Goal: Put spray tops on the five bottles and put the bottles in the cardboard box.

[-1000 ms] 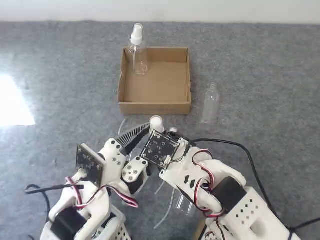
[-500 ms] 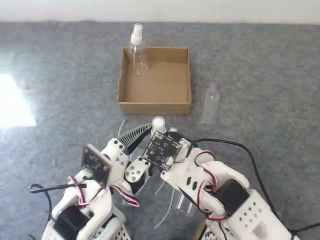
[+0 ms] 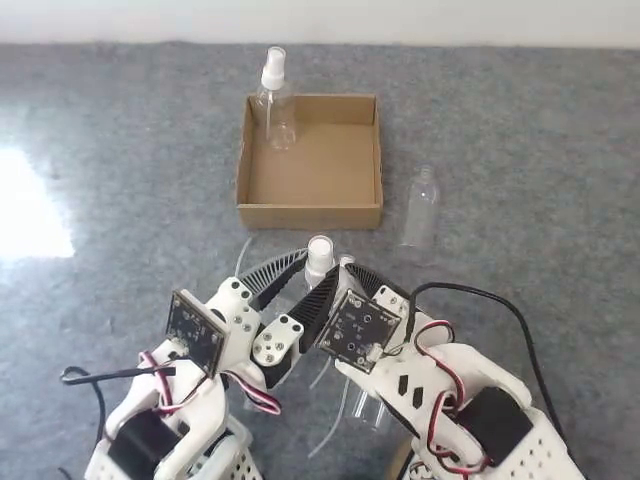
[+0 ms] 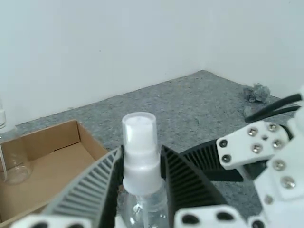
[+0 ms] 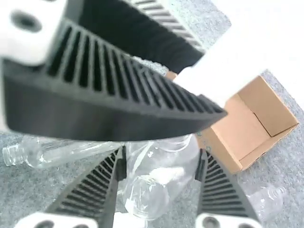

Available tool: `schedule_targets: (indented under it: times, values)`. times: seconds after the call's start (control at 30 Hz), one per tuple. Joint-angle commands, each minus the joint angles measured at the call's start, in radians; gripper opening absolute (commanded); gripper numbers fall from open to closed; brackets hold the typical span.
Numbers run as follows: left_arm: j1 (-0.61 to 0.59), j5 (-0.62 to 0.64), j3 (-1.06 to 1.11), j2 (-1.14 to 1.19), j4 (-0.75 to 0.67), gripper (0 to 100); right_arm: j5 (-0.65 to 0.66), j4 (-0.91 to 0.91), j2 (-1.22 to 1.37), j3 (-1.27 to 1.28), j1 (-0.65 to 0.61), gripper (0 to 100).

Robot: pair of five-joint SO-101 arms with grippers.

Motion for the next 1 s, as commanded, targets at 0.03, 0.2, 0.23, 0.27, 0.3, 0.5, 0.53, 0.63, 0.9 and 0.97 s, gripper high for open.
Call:
schedule_targets:
  times: [0.03,0.2,0.23,0.27,0.3,0.5,0.53,0.63,0.9,0.97]
  values:
    - [0.003,-0.011,-0.005,-0.011,-0.017,5,0.009,0.001,-0.024,-0.031,0.013,13.2]
    - [0.003,-0.011,-0.005,-0.011,-0.002,11,0.008,0.001,-0.025,-0.031,0.013,13.2]
    - [0.005,-0.006,-0.005,-0.011,0.009,14,0.008,0.001,-0.025,-0.031,0.013,13.2]
    - [0.008,-0.005,-0.005,-0.011,0.018,16,0.006,0.001,-0.025,-0.031,0.013,13.2]
    - [0.02,-0.005,-0.005,-0.011,0.028,18,0.006,0.001,-0.027,-0.029,0.013,13.2]
    - [0.057,-0.005,-0.013,-0.012,0.066,21,0.008,0.001,-0.033,-0.028,0.018,13.2]
    - [0.057,-0.005,-0.015,-0.012,0.066,21,0.008,0.001,-0.033,-0.028,0.018,13.2]
    - [0.055,-0.005,-0.048,-0.012,0.098,21,0.008,0.001,-0.033,-0.028,0.018,13.2]
    - [0.054,-0.011,-0.094,-0.012,0.146,21,0.008,0.002,-0.03,-0.026,0.018,13.2]
    - [0.028,-0.011,-0.096,-0.014,0.144,21,0.008,0.002,-0.028,-0.026,0.018,13.2]
